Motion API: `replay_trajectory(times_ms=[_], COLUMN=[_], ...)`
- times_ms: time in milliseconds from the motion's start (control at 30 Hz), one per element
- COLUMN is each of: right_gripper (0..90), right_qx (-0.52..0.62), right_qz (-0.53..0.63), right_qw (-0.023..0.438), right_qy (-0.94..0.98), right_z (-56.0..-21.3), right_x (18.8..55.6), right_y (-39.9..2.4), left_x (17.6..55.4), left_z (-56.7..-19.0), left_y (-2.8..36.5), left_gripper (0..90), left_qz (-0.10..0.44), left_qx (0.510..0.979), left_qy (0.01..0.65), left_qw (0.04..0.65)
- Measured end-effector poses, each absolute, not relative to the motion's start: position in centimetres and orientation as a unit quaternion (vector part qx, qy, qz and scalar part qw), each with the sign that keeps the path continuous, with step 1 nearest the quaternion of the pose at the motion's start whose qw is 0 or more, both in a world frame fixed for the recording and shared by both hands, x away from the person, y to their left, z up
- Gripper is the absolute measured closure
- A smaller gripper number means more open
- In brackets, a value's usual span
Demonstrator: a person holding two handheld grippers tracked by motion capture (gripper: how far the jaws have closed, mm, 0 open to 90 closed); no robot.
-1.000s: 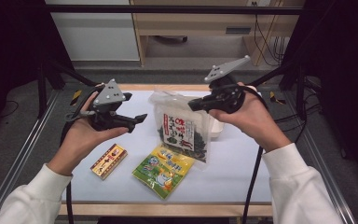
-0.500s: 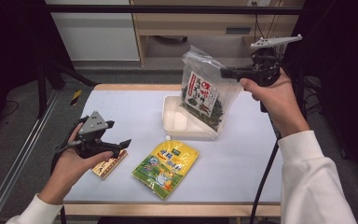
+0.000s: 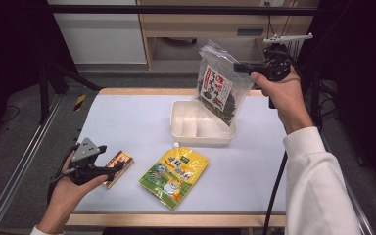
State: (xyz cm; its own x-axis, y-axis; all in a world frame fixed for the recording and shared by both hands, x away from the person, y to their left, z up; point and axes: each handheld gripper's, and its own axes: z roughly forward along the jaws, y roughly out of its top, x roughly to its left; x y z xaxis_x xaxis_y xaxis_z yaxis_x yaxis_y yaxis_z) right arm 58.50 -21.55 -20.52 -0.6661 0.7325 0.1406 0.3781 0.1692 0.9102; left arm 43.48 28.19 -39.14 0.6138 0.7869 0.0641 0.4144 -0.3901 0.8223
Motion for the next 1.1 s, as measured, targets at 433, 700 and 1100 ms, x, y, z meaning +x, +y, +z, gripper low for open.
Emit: replay_trajectory(times_ms=[433,700,1100], right_gripper=[89.1,89.0,89.0], right_qx=[0.369,0.375,0.388], right_qz=[0.535,0.535,0.537], right_qw=[0.163,0.163,0.160], right_qy=[0.742,0.739,0.732], right_z=[-20.9,-21.7,-23.2], right_x=[59.1,59.3,59.7], right_y=[-21.6,-21.8,-22.6], left_x=[41.5,41.1,41.3], left_z=[-43.1,-43.4,-43.6], left_y=[31.3,32.6,33.0], left_gripper=[13.6,13.6,13.5], left_qz=[0.252,0.276,0.276], left_qx=[0.775,0.756,0.752], left_qy=[0.429,0.447,0.452], left_qw=[0.390,0.390,0.392])
